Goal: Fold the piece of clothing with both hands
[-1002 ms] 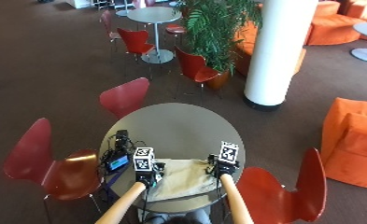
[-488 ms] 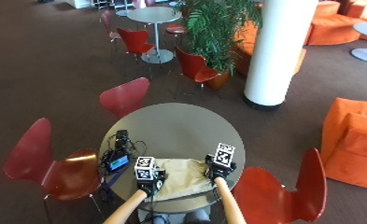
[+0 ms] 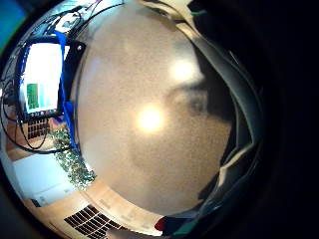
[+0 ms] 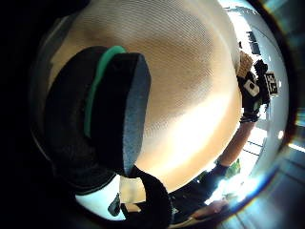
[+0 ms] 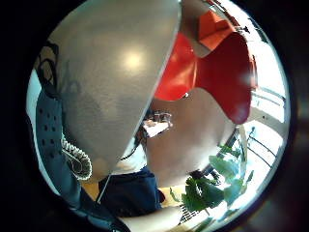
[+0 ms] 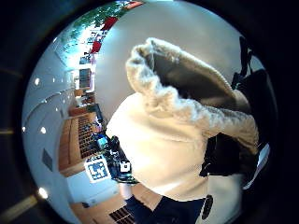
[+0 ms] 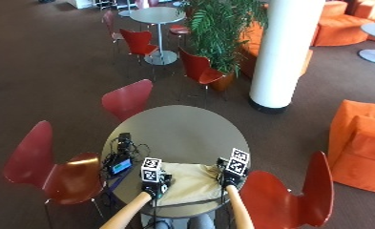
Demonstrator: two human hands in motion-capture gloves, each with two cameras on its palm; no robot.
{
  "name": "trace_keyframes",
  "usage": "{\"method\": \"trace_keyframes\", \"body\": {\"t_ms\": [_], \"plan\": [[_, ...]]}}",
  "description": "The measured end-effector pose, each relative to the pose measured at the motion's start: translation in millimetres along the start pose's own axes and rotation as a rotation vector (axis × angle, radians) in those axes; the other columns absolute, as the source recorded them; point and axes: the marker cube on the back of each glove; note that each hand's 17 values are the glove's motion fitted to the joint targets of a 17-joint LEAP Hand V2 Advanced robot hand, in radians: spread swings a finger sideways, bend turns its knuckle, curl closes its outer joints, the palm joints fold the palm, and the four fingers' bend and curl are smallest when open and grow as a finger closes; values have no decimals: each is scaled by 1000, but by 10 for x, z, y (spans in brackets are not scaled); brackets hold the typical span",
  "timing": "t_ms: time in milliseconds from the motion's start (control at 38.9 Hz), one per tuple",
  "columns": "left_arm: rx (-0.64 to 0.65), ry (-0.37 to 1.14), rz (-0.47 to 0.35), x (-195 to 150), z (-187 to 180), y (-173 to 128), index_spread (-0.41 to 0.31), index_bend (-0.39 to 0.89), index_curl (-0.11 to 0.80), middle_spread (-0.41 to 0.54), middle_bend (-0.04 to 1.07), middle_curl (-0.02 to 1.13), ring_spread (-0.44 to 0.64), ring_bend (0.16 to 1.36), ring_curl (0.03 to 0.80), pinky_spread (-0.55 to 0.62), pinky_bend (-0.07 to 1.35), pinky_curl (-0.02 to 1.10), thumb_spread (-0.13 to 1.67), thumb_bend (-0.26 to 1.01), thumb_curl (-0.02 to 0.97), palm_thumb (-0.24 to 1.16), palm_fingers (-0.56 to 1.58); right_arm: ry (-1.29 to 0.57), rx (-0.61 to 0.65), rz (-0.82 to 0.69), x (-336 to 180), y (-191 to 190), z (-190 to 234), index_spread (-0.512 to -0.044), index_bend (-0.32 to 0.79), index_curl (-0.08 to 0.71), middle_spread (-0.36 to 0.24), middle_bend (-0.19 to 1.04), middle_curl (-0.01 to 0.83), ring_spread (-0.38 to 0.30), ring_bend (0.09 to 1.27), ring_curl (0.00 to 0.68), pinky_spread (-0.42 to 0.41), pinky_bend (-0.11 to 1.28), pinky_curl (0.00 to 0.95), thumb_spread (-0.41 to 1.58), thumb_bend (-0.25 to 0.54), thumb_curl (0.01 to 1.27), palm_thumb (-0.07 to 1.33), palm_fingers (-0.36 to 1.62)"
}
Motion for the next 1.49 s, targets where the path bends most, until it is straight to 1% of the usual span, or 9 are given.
{"method": "trace_keyframes", "body": {"t_ms": [257, 462, 719, 873, 950, 1028, 1259, 1361, 1490], "plan": [[-43, 32, 65, 118, 4, 91, -70, 180, 439, 106, 155, 301, 286, 412, 331, 286, 296, 348, 1284, -29, 250, 38, 321, 135, 76, 74, 482, -428, 24, -264, 172, 308, -193, 387, 521, -243, 656, 468, -345, 617, 385, 428, -37, 689, 963, 1297], [-41, 24, 40, -3, -83, 118, -71, 183, 435, 88, 141, 288, 277, 423, 330, 269, 306, 352, 1246, -19, 245, 22, 310, 176, 78, 92, 553, -387, -273, -270, 168, 342, -196, 390, 526, -239, 657, 473, -347, 616, 396, 377, -38, 700, 965, 1294], [16, 88, 61, -307, -294, 194, -71, 182, 432, 86, 150, 280, 275, 429, 324, 256, 311, 353, 1230, -15, 240, 20, 313, 266, 118, 65, 1, -236, -891, -272, 154, 363, -203, 399, 528, -245, 665, 480, -354, 616, 404, 362, -38, 706, 969, 1288], [2, 206, 102, -377, -371, 318, -71, 176, 427, 87, 147, 276, 272, 440, 325, 248, 321, 355, 1226, -15, 238, 20, 323, 378, 107, 42, -595, -166, -986, -277, 117, 359, -216, 411, 529, -249, 678, 484, -357, 630, 411, 346, -41, 709, 964, 1275], [79, 237, 108, -458, -350, 256, -71, 177, 425, 92, 147, 274, 270, 442, 324, 240, 327, 357, 1213, -25, 234, 4, 323, 444, 122, -7, -979, -64, -934, -295, -133, 256, -226, 487, 548, -256, 773, 505, -358, 724, 436, 399, -34, 703, 970, 1196], [154, 265, 125, -507, -414, 301, -71, 173, 422, 102, 148, 272, 265, 452, 325, 229, 333, 359, 1197, -30, 230, -16, 339, 518, 143, -54, -1375, 106, -834, -310, -178, 178, -231, 538, 556, -257, 836, 515, -358, 778, 447, 416, -38, 700, 966, 1145], [287, 328, 126, -673, -453, 291, -69, 177, 418, 90, 167, 281, 213, 463, 324, 160, 339, 359, 1181, -19, 227, -4, 436, 518, 6, -267, -2266, 483, -89, -330, -141, 22, -236, 628, 567, -251, 956, 537, -341, 876, 472, 451, -45, 691, 939, 1096], [275, 325, 110, -761, -468, 346, -69, 176, 417, 85, 167, 290, 198, 457, 325, 144, 331, 360, 1187, -15, 225, 1, 444, 352, -57, -332, -2341, 381, 107, -336, -124, -20, -237, 636, 561, -249, 969, 531, -353, 902, 470, 575, -45, 663, 898, 1059], [277, 292, 77, -902, -549, 452, -67, 174, 417, 82, 159, 294, 187, 452, 326, 124, 331, 364, 1191, -15, 224, 2, 450, 72, -43, -343, -2291, 362, -147, -316, -23, -3, -215, 607, 545, -239, 927, 511, -345, 894, 459, 778, -45, 600, 804, 1063]]}}
